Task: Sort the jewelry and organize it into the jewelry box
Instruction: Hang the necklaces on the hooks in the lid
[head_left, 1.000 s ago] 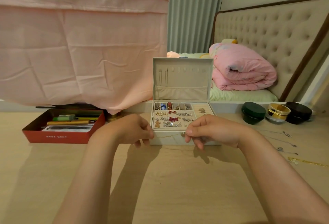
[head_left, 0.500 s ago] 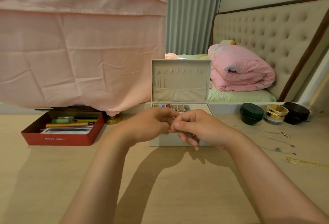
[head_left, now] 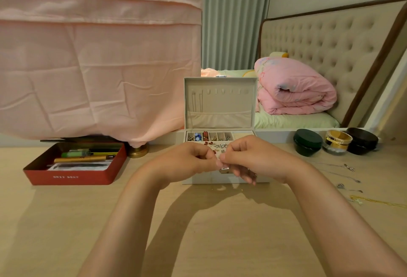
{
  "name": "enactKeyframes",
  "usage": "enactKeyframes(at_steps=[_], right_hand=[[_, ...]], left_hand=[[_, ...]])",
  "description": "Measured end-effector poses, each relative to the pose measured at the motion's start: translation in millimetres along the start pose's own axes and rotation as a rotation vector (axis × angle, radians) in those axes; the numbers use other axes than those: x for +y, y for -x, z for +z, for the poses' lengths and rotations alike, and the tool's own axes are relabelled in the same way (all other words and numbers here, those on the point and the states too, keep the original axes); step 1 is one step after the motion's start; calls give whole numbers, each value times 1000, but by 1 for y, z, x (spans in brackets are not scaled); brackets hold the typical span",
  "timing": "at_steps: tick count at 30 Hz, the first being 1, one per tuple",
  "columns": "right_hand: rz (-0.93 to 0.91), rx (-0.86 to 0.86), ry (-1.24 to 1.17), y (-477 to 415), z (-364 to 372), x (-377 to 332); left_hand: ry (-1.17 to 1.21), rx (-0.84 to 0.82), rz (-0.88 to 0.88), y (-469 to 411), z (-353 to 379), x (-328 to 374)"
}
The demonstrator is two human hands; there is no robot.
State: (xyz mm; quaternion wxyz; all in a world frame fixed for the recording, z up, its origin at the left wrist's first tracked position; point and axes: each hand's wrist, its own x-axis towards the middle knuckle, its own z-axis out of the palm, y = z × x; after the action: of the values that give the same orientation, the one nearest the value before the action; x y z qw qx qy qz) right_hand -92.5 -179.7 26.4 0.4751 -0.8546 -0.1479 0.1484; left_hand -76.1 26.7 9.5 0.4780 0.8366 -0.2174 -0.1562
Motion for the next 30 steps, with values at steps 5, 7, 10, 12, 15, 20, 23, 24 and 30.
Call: enactKeyframes(at_steps=[5, 7, 10, 12, 15, 20, 23, 24, 30], right_hand=[[35, -103, 27, 2, -11, 9], [-8, -144, -41, 2, -16, 14], [-88, -158, -261, 2, -20, 21], [-133, -131, -449, 0, -21, 23], [-186, -84, -631, -1, -20, 20], [-186, 104, -508, -5, -16, 11], [-193, 142, -390, -5, -12, 4], [-195, 146, -370, -6, -12, 0], [-193, 257, -218, -22, -35, -32]], left_hand=[[512, -12, 109, 4, -4, 1], [705, -44, 149, 6, -4, 1], [811, -49, 167, 5, -8, -3], [822, -38, 163, 7, -12, -6], [787, -15, 126, 10, -15, -9], [781, -66, 139, 14, -17, -4], [809, -92, 197, 12, -16, 3], [807, -88, 211, 10, -16, 6], [545, 42, 140, -15, -37, 30]])
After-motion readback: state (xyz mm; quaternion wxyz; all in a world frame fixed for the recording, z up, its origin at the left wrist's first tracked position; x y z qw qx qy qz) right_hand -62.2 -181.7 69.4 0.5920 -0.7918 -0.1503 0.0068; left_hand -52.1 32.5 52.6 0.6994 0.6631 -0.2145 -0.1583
